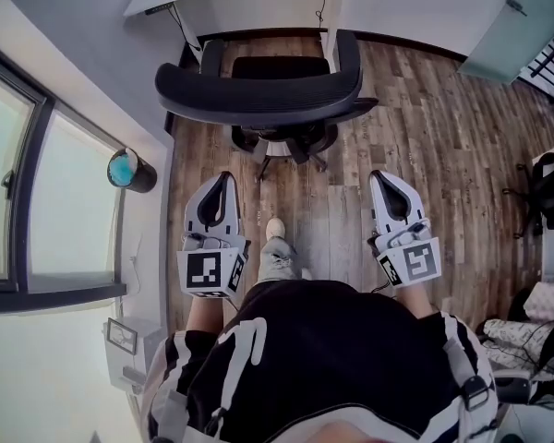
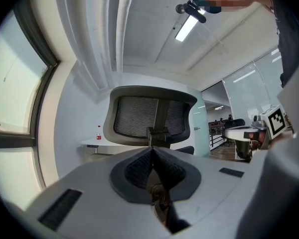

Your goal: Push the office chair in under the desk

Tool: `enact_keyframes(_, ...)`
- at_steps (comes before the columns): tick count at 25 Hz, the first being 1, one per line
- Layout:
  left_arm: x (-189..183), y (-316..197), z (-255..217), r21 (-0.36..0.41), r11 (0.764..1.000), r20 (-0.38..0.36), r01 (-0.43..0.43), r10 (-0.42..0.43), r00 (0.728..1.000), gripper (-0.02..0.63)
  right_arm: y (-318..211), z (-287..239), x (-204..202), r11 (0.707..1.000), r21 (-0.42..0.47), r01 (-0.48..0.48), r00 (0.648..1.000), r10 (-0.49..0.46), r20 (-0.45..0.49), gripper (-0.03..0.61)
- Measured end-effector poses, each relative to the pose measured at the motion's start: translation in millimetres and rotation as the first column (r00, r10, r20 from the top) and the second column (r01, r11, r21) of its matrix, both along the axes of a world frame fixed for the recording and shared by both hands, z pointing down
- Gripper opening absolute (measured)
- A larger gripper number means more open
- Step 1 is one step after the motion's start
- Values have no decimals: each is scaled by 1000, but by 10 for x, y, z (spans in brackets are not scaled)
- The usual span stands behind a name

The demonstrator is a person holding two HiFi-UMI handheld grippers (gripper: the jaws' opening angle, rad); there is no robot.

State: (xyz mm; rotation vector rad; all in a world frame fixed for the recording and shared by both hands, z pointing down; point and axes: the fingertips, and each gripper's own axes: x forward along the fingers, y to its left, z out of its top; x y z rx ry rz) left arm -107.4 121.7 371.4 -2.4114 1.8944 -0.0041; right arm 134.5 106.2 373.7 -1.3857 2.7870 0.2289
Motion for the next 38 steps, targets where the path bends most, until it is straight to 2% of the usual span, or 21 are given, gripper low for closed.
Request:
enact_keyframes(11,-251,-440,-109,22,1000,0,-1,1,1000,8,-350,-99,-86,999,21,-39,999,39,7,11)
enact_keyframes(16,-391,-565,-168,39,999,-42,7,-5,999,8,-454,-119,-97,998,23,-52,999,51,9,11)
enact_keyframes(22,-498,-680,-194,36,999,-29,-11,12,999,10,-571,-109,-153,998,18,-59,998,59,-10,11)
enact_keyframes(24,-490,-723,-183,33,999,-11,-29,29,1000,41,-615,-99,-192,999,18,-44,998,45,-34,12)
enact_keyframes(27,-458,-811,-158,12,997,25,-77,77,997,138,-679,-109,-255,1000,25,-18,997,20,-77,12)
enact_keyframes(30,-486,-862,-207,33,995,36,-97,95,995,184,-711,-182,-302,999,41,-4,996,7,-85,19)
enact_keyframes(34,-598,-903,-356,66,995,29,-72,70,997,254,-779,-320,-319,998,69,-8,996,14,-88,111)
enact_keyframes(38,-679,-997,-379,42,997,36,-69,68,997,296,-898,-399,-335,996,86,-19,994,28,-108,144)
